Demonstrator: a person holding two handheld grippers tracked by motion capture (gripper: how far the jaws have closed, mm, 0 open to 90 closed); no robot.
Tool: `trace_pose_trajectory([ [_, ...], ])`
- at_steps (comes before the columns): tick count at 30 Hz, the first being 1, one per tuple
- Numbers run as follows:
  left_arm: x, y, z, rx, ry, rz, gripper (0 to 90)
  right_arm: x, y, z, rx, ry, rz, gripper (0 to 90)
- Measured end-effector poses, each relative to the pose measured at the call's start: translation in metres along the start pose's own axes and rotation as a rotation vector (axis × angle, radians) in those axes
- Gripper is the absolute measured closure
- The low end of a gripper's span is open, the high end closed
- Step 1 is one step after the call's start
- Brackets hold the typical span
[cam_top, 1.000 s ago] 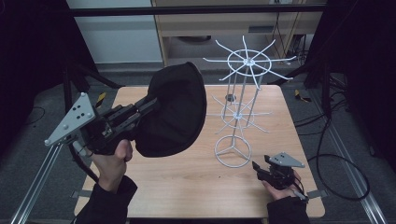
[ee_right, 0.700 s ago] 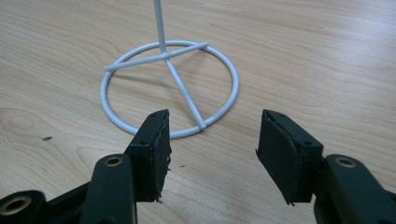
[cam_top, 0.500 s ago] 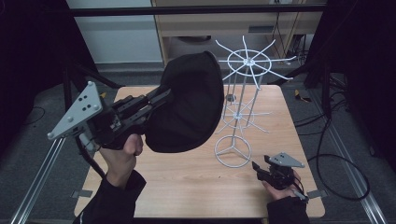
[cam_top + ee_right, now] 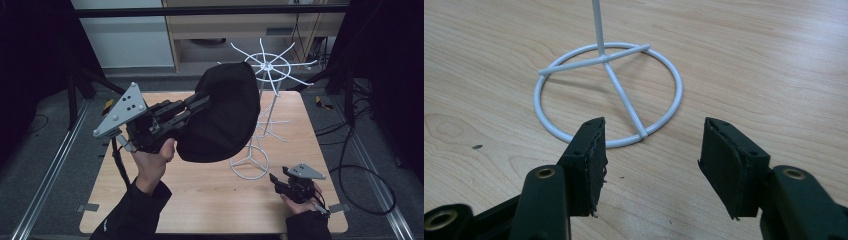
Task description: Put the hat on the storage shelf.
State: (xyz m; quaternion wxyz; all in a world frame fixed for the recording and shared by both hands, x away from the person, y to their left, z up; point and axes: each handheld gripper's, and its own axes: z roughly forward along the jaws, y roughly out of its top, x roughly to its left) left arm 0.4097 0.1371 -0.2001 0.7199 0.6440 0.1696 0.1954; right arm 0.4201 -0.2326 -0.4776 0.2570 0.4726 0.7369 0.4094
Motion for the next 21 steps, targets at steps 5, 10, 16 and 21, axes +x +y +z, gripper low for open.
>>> trace_pose_trajectory([
  [5, 0.005, -0.013, -0.001, 0.020, 0.000, -0.021, 79.9, 0.000, 0.000, 0.000, 0.004, 0.002, 0.006, 43.7],
  [10, 0.010, -0.024, -0.005, 0.045, 0.003, -0.040, 79.5, 0.000, 0.000, 0.000, 0.002, -0.003, -0.006, 43.7],
  [16, 0.012, -0.038, -0.007, 0.087, 0.015, -0.041, 79.5, 0.000, -0.001, 0.001, 0.005, -0.005, -0.009, 43.7],
  [21, 0.012, -0.048, -0.005, 0.121, 0.022, -0.043, 79.3, 0.001, -0.001, 0.001, 0.008, -0.002, -0.003, 43.5],
])
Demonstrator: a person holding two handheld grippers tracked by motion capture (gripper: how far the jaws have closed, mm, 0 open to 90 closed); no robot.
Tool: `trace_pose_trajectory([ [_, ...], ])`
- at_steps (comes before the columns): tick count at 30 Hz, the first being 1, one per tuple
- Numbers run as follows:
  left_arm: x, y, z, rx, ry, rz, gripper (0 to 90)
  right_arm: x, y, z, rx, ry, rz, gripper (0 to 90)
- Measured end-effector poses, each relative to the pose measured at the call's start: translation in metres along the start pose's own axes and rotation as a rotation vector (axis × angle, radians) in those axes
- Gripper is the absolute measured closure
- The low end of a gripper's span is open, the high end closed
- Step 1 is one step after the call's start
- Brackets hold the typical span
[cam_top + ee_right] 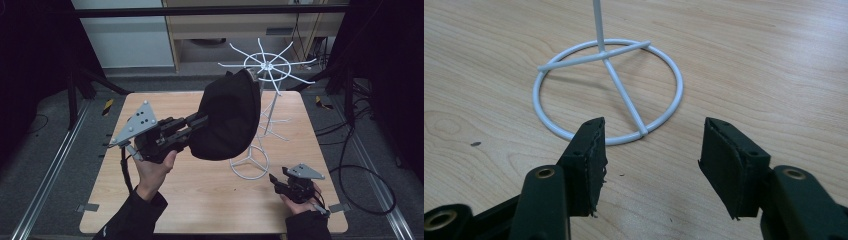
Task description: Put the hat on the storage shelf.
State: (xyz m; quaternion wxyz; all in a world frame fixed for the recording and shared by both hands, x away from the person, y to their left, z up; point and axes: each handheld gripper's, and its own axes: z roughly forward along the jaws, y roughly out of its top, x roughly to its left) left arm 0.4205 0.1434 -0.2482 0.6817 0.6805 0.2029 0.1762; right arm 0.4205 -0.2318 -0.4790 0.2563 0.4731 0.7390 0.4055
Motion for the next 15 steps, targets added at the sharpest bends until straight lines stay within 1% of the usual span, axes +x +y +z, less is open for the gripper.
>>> trace_pose_trajectory([
  [5, 0.001, -0.009, 0.004, 0.035, 0.018, -0.013, 79.1, 0.000, 0.000, 0.000, 0.008, 0.003, 0.007, 43.4],
  [9, 0.001, -0.016, 0.006, 0.062, 0.032, -0.015, 78.6, -0.001, -0.001, 0.001, 0.006, -0.002, -0.005, 43.3],
  [13, 0.002, -0.023, 0.008, 0.083, 0.047, -0.018, 78.2, -0.001, -0.001, 0.001, 0.008, -0.002, -0.005, 43.0],
  [15, 0.003, -0.025, 0.009, 0.088, 0.054, -0.018, 76.6, -0.001, -0.001, 0.001, 0.008, -0.002, -0.006, 42.9],
])
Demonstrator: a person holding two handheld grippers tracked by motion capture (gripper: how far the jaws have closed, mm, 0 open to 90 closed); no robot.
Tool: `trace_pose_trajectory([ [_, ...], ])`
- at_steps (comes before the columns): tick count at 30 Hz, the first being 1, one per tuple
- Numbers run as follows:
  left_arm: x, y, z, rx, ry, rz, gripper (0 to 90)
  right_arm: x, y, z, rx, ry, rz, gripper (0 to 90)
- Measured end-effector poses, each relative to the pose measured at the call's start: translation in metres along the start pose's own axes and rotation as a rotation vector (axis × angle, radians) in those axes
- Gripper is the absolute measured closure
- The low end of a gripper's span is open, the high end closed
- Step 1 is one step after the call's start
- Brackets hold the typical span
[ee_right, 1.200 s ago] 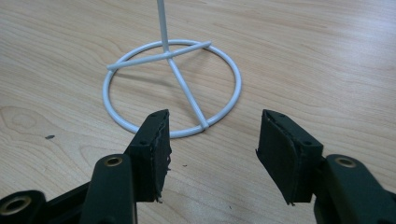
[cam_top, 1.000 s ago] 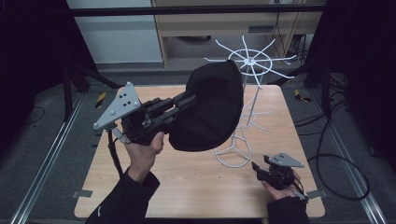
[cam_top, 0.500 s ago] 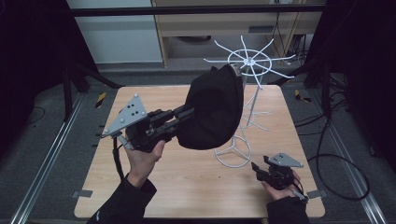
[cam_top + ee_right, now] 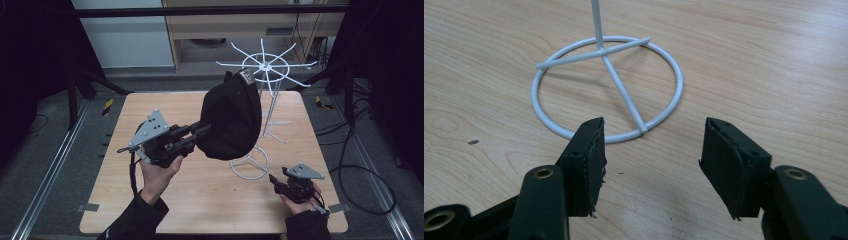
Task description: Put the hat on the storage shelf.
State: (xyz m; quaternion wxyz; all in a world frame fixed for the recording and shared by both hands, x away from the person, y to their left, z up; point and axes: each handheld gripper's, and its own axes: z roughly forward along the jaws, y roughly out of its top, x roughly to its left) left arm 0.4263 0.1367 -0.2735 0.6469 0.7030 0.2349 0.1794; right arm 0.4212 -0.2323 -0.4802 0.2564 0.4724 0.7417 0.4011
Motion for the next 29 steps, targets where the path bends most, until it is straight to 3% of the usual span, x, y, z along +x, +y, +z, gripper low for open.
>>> trace_pose_trajectory([
  [8, 0.005, -0.012, -0.008, 0.010, 0.024, -0.004, 59.9, 0.000, 0.000, 0.000, -0.001, -0.002, 0.002, 42.8],
  [15, 0.015, -0.036, -0.037, 0.022, 0.102, 0.004, 42.5, -0.001, -0.001, 0.000, -0.002, -0.008, 0.005, 41.8],
  [19, 0.026, -0.061, -0.056, 0.057, 0.173, -0.022, 36.3, -0.002, -0.001, 0.000, -0.002, -0.016, 0.012, 39.8],
  [24, 0.047, -0.106, -0.075, 0.143, 0.273, -0.052, 30.8, -0.003, -0.002, -0.001, -0.006, -0.021, 0.017, 37.5],
  [29, 0.072, -0.151, -0.089, 0.236, 0.372, -0.131, 29.1, -0.004, -0.002, 0.000, 0.004, -0.027, 0.033, 32.5],
])
